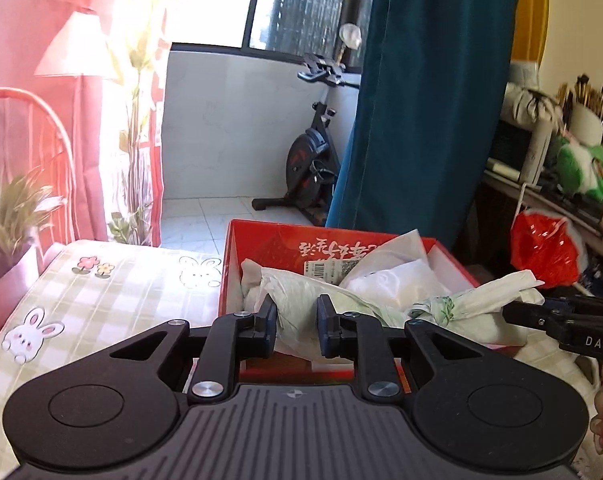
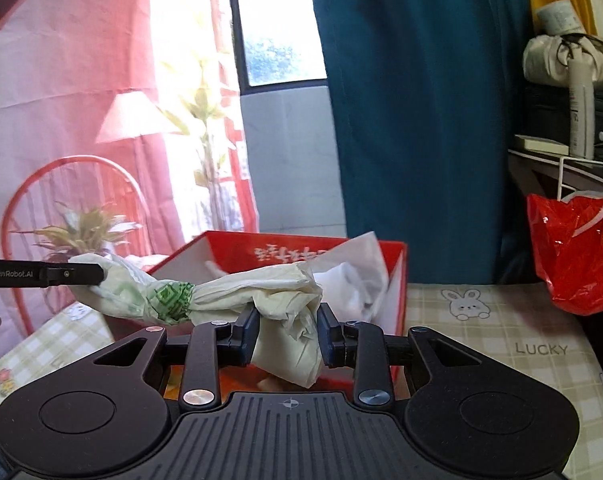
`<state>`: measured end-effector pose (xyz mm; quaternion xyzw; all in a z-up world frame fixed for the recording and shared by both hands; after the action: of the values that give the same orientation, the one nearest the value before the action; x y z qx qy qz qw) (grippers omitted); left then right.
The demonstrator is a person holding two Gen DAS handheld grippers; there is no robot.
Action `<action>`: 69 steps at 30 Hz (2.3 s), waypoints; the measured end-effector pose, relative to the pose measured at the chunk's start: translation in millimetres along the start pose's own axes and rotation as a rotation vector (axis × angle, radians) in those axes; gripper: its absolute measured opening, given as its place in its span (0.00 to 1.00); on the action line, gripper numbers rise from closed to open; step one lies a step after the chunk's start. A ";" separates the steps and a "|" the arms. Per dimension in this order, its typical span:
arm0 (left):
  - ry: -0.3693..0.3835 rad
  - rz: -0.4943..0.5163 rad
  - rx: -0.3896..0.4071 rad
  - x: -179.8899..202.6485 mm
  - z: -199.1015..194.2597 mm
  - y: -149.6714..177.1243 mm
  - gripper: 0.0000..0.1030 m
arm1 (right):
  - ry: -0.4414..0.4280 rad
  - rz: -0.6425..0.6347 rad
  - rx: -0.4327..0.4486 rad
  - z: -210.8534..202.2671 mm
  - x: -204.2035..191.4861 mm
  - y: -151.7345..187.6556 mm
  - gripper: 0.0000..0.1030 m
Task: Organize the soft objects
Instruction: 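Carry the green bundle over the box and open the right tool, then lower the right tool to the orange floral cloth bundle and grasp it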
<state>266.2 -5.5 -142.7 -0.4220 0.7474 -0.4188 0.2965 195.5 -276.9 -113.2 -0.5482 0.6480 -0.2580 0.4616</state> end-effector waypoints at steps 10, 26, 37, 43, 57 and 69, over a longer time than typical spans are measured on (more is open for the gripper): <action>0.016 0.052 -0.071 -0.3 40.8 -4.7 0.22 | 0.046 0.049 -0.054 42.9 23.5 3.5 0.27; 0.044 0.101 -0.091 12.1 31.0 -1.3 0.55 | 0.063 0.011 -0.049 41.9 19.0 11.2 0.51; 0.027 0.058 -0.088 32.3 -12.4 16.0 0.57 | -0.003 -0.072 -0.010 0.2 -18.1 30.8 0.51; 0.032 -0.030 -0.081 35.4 -30.8 36.7 0.64 | 0.018 -0.057 -0.007 -11.2 -22.2 57.3 0.51; 0.047 -0.131 -0.188 15.6 -3.3 85.7 0.79 | 0.045 0.066 -0.113 3.7 2.1 100.5 0.57; 0.107 -0.228 -0.237 11.1 18.9 110.1 0.79 | 0.018 0.084 -0.150 13.2 8.4 117.3 0.33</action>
<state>234.0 9.9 -249.1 -0.5132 0.7536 -0.3803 0.1552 152.0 -251.5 -220.3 -0.5514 0.6919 -0.1939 0.4239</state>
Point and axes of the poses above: each gripper's, at about its wrist camera, not at the fingertips, and z roughly the way its jaws point, x to its right, y to its underside, the point moved 4 cm from there along z, roughly the way its jaws point, and after that the axes turned 13 degrees about z, right-handed, at the moved point
